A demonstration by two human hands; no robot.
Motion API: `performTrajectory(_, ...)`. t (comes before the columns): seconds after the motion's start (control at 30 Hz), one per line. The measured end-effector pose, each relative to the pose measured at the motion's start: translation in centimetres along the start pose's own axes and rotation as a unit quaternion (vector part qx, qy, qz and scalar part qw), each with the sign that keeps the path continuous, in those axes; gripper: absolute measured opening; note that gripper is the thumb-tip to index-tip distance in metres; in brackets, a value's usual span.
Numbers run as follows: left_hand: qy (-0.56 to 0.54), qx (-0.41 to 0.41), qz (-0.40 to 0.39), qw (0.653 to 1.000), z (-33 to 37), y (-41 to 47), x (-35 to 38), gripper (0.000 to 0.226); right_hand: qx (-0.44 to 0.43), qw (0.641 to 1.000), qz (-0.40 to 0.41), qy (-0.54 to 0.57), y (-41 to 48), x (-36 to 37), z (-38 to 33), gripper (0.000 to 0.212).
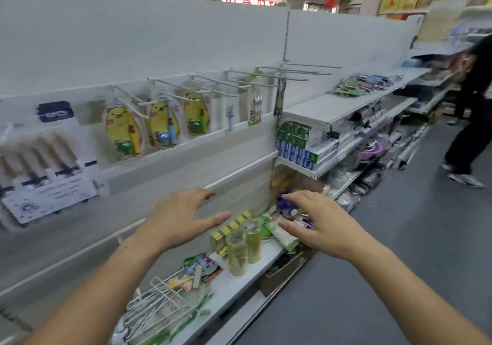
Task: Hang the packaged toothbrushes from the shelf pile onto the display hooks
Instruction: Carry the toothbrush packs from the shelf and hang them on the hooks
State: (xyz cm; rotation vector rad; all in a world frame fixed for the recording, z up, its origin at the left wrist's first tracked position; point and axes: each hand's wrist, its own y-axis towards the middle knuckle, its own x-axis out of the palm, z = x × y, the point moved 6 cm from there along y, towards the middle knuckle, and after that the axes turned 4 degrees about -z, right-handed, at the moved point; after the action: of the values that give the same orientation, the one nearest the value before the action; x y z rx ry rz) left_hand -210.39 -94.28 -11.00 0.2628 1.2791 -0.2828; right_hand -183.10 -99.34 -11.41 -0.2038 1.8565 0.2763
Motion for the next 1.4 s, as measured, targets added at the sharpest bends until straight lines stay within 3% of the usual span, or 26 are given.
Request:
performTrajectory(0.1, 0.004, 0.053, -0.010, 0.999, 7.1, 5.5, 1.8, 0.101, 0.013, 1.000, -0.003, 0.002, -1.1, -2.3, 6.1, 0.080)
performTrajectory(0.23, 0.035, 0.133, -0.012, 0.990, 15.7, 11.3, 3.7, 0.080, 0.042, 0.999, 0.000, -0.006, -2.1, -5.7, 13.6, 0.063)
performTrajectory(0.37, 0.041, 0.187, -0.034, 0.981, 22.1, 16.8, 5.6, 0.089, 0.076, 0.997, -0.014, -0.026, -2.1, -7.9, 19.9, 0.064)
performTrajectory(0.5, 0.071, 0.231, -0.049, 0.969, 26.2, 22.8, 7.7, 0.074, 0.108, 0.993, -0.010, -0.045, -0.6, -9.4, 25.5, 0.064)
performTrajectory(0.73, 0.095, 0.286, -0.052, 0.952, 32.1, 35.2, 9.7, 0.108, 0.175, 0.981, 0.004, -0.081, 4.1, -12.4, 35.0, 0.067)
performTrajectory(1.13, 0.079, 0.315, -0.035, 0.945, 40.3, 53.9, 10.2, 0.084, 0.235, 0.968, 0.023, -0.081, 13.0, -17.5, 49.2, 0.060)
performTrajectory(1.4, 0.102, 0.283, -0.039, 0.953, 46.2, 64.8, 13.8, 0.094, 0.216, 0.972, 0.033, -0.085, 17.8, -20.3, 60.8, 0.058)
